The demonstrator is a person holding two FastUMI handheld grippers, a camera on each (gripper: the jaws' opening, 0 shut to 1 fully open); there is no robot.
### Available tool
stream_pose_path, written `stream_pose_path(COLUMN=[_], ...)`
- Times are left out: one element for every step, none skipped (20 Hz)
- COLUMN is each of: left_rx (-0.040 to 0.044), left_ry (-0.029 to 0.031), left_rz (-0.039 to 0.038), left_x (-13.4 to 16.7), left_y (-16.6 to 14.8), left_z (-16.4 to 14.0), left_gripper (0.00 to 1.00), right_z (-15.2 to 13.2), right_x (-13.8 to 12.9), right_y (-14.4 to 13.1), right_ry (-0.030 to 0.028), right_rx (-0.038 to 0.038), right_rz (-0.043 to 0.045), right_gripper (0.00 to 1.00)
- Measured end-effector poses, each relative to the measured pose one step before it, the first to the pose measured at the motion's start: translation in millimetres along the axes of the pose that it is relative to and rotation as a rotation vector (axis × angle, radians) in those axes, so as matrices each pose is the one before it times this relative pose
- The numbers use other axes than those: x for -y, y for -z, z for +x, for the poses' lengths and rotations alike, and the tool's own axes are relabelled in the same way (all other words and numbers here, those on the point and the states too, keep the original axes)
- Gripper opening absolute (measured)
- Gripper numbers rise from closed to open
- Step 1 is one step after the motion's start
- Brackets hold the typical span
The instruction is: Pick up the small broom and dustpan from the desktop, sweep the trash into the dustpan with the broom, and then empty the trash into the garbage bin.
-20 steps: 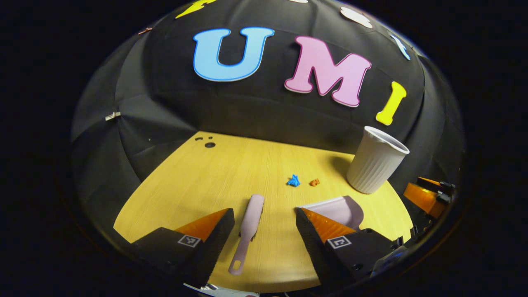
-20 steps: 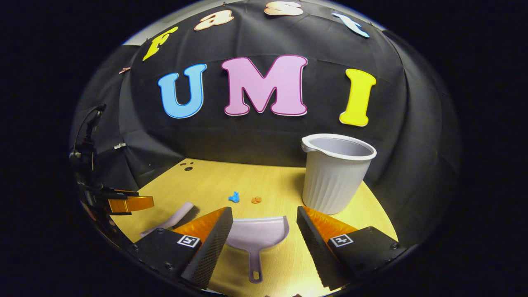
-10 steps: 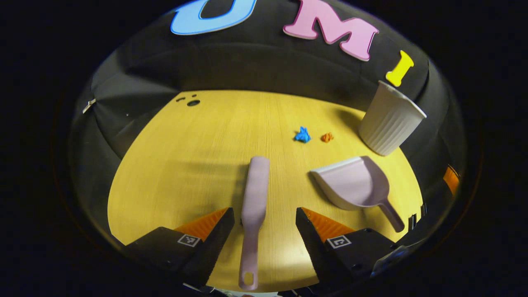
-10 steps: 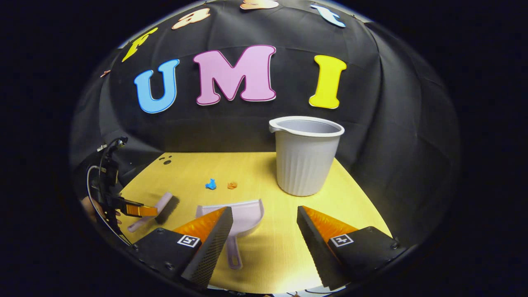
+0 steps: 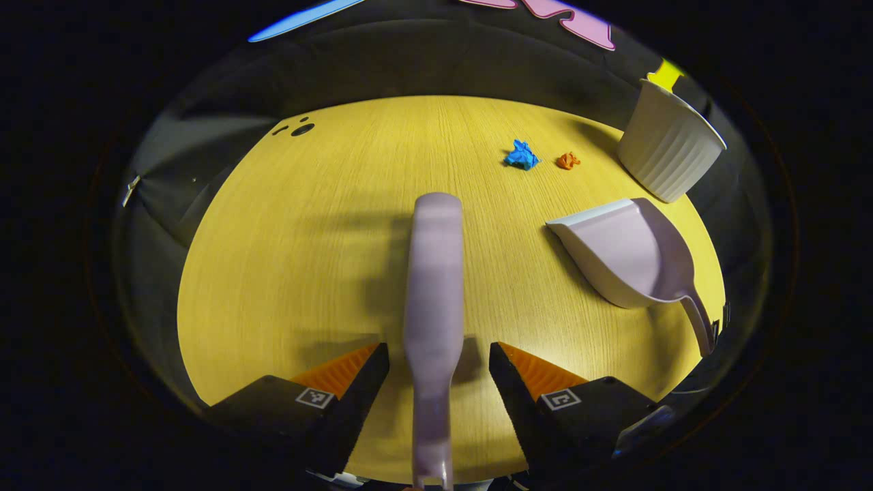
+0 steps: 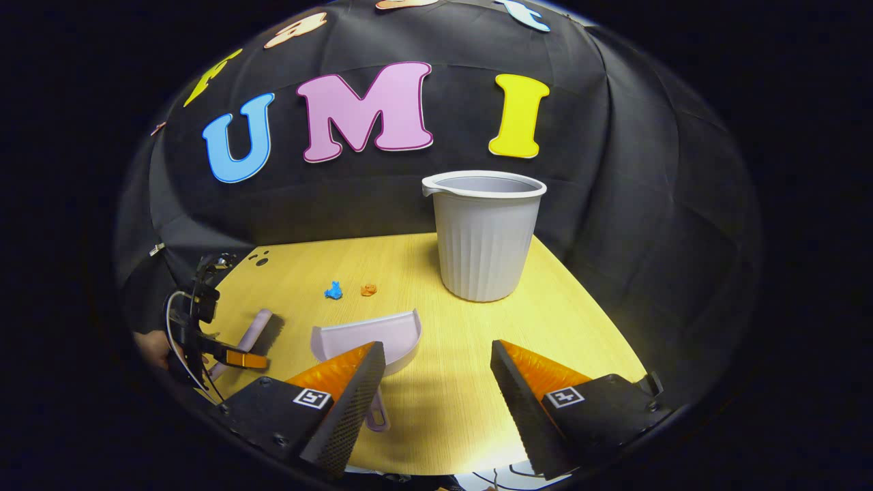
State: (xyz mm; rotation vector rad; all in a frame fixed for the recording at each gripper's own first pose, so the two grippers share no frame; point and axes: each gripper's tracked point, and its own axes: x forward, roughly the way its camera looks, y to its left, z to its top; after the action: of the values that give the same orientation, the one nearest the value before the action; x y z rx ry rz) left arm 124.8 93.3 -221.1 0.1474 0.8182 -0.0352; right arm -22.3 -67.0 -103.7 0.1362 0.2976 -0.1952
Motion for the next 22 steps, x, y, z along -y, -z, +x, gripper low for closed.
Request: stream_pose_path(left_rx=[-0.00947,-0.00871,0.0028,0.01403,-0.00326,0.00492,-0.00848,-0.0035,-0.00162,0.00506,0.00397,0.00211,0.005,0.01113,0.01291,0.01536,0.0145,0.01205,-0.00137,0.00643,0.00575,0.01566], left_ry=[-0.00459,-0.01311,-0.01562,0.00154,-0.0012,0.0015,0.00347,0.0042,0.00149,0.00371,-0.00381,-0.00008,-0.00112,0.00201,0.00326,0.0056,0.00734,0.01005,-0.00089,0.00522,0.0148,0.00516], left_rz=[0.01547,0.0141,0.01543,0.00285,-0.00181,0.00055,0.00996,0.01105,0.00926,0.00397,-0.00603,-0.00259,0.00054,-0.00671,-0.0128,-0.01424,-0.01828,-0.02116,-0.02573,-0.0373,-0.04259,-0.0268], left_x=[-0.46,-1.63,-3.05,1.25,1.05,-0.61,-0.05,0.32,0.21,0.48,0.11,1.88,0.99,-1.13,-0.31,-0.84,0.22,0.5,-0.91,-1.01,2.18,-0.14], left_y=[3.13,3.25,-0.16,-1.16,-0.25,-0.55,0.36,-1.23,-0.87,-2.68,1.57,-3.2,-0.25,-0.05,-0.69,-0.02,-0.66,1.36,3.35,3.21,2.48,2.39], left_z=[4.35,3.67,-1.02,3.5,1.39,0.06,0.41,0.53,1.96,-0.52,5.11,-3.65,1.59,-0.62,-0.42,-0.74,-1.31,-0.98,-2.36,-3.16,-5.07,-6.25], left_gripper=[0.92,0.89,0.84,0.82,0.77,0.74,0.74,0.72,0.66,0.59,0.48,0.36,0.32,0.31,0.28,0.29,0.27,0.27,0.25,0.25,0.25,0.25], right_z=[0.43,1.24,0.62,0.86,1.2,2.18,1.97,2.55,1.74,3.28,3.36,4.58,3.91,4.04,1.32,4.46,4.87,3.17,2.13,3.28,2.11,2.78], right_x=[0.15,-0.36,-1.15,-1.58,-1.95,-2.2,-3.07,-3.91,-3.31,-4.08,-4.23,-3.04,-3.55,-6.05,-4.78,-5.0,-4.4,-2.99,-2.01,-1.18,-0.07,-0.22], right_y=[0.31,-0.93,1.16,1.31,1.25,0.93,1.21,0.86,2.05,1.21,1.08,1.53,2.36,4.2,5.35,4.32,4.9,4.14,3.89,2.41,3.33,0.77], right_ry=[-0.00088,-0.00049,-0.00348,-0.00539,-0.00537,-0.00734,-0.00938,-0.01125,-0.01175,-0.01281,-0.01263,-0.00835,-0.01057,-0.01979,-0.01842,-0.01634,-0.01349,-0.01282,-0.01009,-0.00598,-0.00367,-0.00159], right_rx=[-0.00103,-0.00109,-0.00367,-0.00512,-0.00593,-0.00617,-0.00761,-0.0082,-0.00828,-0.00757,-0.0057,-0.00726,-0.01301,-0.0205,-0.02084,-0.02133,-0.02079,-0.02184,-0.01668,-0.01471,-0.01098,-0.01127], right_rz=[0.00063,-0.00147,-0.00209,-0.00274,-0.00533,-0.00551,-0.0045,-0.00351,-0.00272,-0.00165,-0.00388,-0.00884,-0.00468,0.00229,0.00614,0.00547,0.00398,0.00234,0.00279,0.00158,0.00062,-0.00025], right_gripper=[0.98,0.98,0.98,0.98,0.97,0.97,0.97,0.98,0.98,0.97,0.98,0.97,0.97,0.97,0.98,0.98,0.98,0.98,0.98,0.98,0.98,0.98])
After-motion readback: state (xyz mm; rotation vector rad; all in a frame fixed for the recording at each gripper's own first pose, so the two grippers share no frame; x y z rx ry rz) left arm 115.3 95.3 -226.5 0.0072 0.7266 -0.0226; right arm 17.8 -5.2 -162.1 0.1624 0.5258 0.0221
